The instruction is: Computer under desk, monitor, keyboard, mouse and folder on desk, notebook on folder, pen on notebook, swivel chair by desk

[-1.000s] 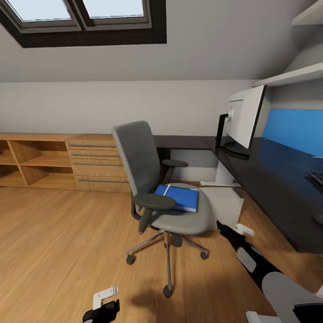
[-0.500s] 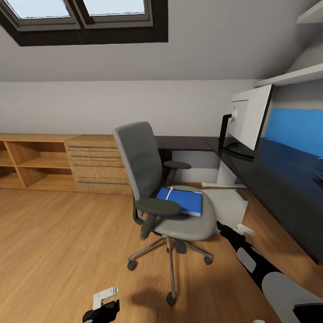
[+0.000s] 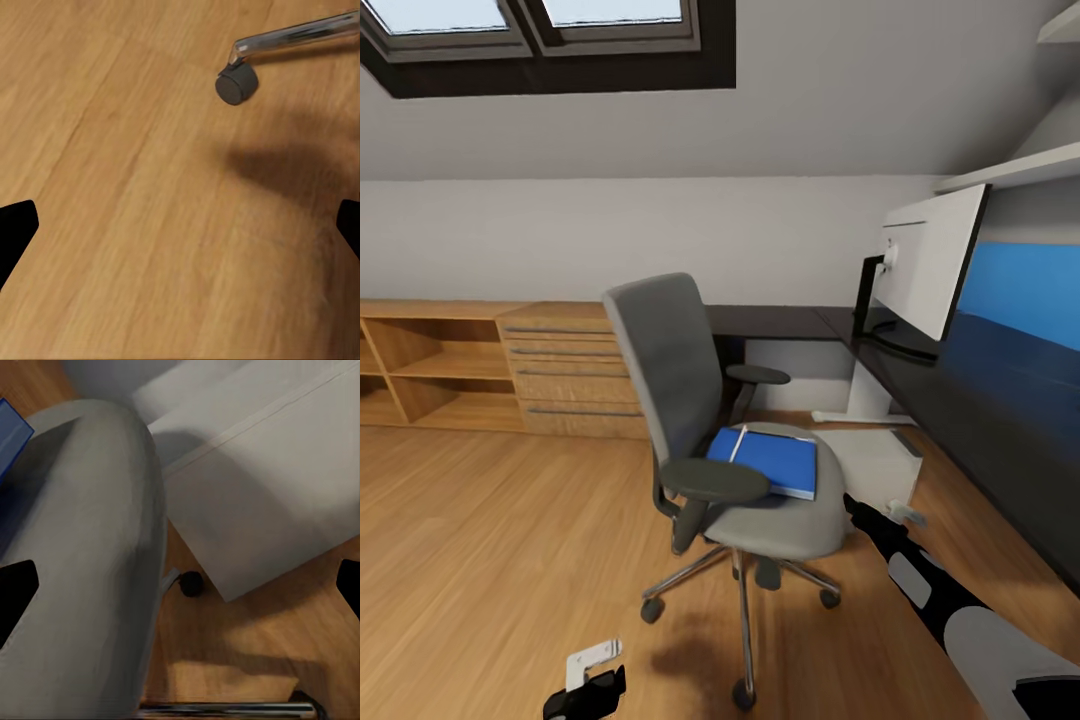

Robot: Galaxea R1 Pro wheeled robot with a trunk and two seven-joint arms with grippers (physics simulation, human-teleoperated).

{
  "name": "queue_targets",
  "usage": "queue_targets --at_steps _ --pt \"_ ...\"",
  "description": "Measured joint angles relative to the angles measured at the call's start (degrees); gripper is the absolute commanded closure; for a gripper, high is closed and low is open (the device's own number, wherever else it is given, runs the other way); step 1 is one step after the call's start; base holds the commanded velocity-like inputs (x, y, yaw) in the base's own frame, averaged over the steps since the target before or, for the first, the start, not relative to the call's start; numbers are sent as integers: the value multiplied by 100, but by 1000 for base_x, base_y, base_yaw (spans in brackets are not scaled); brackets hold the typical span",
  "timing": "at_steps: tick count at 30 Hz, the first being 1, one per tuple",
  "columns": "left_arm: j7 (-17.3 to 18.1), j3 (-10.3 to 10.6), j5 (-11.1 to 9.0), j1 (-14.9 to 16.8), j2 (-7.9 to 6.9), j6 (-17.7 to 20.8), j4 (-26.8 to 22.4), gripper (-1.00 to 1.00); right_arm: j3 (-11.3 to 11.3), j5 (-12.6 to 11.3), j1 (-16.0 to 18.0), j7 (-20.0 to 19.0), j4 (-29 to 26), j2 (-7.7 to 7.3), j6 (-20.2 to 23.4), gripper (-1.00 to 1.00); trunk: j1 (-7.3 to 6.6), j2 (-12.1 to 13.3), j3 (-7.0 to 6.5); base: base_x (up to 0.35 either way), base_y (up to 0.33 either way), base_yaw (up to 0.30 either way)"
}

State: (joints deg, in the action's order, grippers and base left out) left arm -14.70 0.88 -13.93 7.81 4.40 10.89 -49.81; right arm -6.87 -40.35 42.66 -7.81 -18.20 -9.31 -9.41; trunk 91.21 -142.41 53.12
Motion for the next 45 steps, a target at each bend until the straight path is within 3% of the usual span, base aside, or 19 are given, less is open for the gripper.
queue_targets --at_steps 11,19,41,45 --pt "-3 16 5 0 -1 -72 92 -100 21 -10 1 -3 0 -4 24 -100 3 0 0 154 0 0" --pt "-6 15 -5 0 -8 -92 96 -100 221 -17 1 -5 8 -4 43 -100 3 0 0 12 0 0" --pt "6 3 -26 0 26 -845 383 -100 283 -306 -6 -10 18 -13 170 -100 3 0 0 0 0 0" --pt "5 -2 -27 0 18 -874 392 -100 281 -307 -8 -10 18 -13 171 -100 53 -82 80 0 0 0"
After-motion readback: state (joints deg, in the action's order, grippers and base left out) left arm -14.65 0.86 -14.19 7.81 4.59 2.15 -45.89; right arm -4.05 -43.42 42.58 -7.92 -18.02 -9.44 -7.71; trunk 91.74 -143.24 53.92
